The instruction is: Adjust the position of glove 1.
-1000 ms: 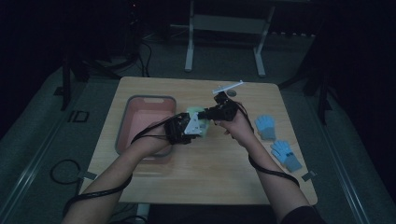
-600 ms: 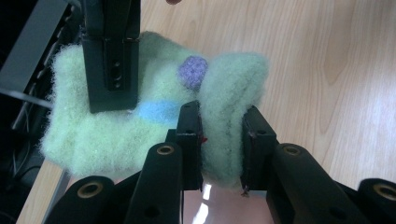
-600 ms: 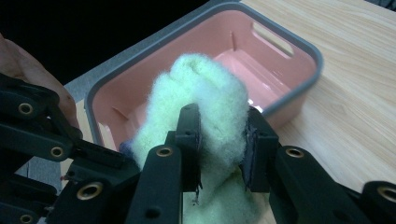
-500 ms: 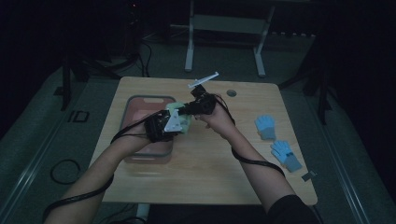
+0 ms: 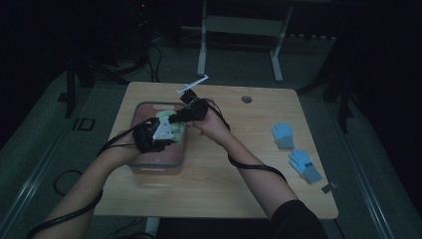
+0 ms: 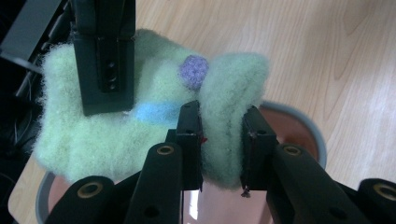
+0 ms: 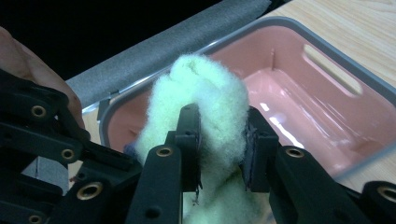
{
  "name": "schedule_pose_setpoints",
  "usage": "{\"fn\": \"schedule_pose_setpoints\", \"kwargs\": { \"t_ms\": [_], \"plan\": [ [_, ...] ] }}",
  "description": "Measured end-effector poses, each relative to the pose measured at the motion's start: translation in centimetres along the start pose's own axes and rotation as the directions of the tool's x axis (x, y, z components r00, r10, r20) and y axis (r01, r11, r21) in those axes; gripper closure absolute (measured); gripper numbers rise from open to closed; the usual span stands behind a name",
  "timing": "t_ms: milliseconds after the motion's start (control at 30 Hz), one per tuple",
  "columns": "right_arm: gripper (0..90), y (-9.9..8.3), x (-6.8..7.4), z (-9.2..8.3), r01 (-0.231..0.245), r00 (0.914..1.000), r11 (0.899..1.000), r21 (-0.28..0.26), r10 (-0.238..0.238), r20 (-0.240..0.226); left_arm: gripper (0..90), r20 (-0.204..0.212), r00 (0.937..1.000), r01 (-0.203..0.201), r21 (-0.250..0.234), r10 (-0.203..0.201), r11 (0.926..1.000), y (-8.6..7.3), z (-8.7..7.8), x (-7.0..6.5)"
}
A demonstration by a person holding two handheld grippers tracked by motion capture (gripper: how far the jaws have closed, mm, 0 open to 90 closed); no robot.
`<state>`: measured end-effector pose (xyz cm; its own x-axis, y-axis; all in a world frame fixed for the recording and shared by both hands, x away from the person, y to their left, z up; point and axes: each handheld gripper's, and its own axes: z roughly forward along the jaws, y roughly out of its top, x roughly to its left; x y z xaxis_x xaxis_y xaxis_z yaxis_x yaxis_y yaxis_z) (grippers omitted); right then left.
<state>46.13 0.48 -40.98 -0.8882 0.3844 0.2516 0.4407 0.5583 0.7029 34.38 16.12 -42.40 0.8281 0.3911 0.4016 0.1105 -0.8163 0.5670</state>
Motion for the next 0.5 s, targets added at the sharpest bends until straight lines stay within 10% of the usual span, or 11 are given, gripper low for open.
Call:
{"fn": "schedule_pose_setpoints", "kwargs": {
  "t_ms": [500],
  "plan": [
    [72.0,-1.2,-1.2,5.6,-0.054,0.9985,0.997,0.05,0.054,0.005,73.6,0.061,0.9981,-0.004,0.031,0.002,0.9995,-4.7,3.2,0.3]
  ]
}}
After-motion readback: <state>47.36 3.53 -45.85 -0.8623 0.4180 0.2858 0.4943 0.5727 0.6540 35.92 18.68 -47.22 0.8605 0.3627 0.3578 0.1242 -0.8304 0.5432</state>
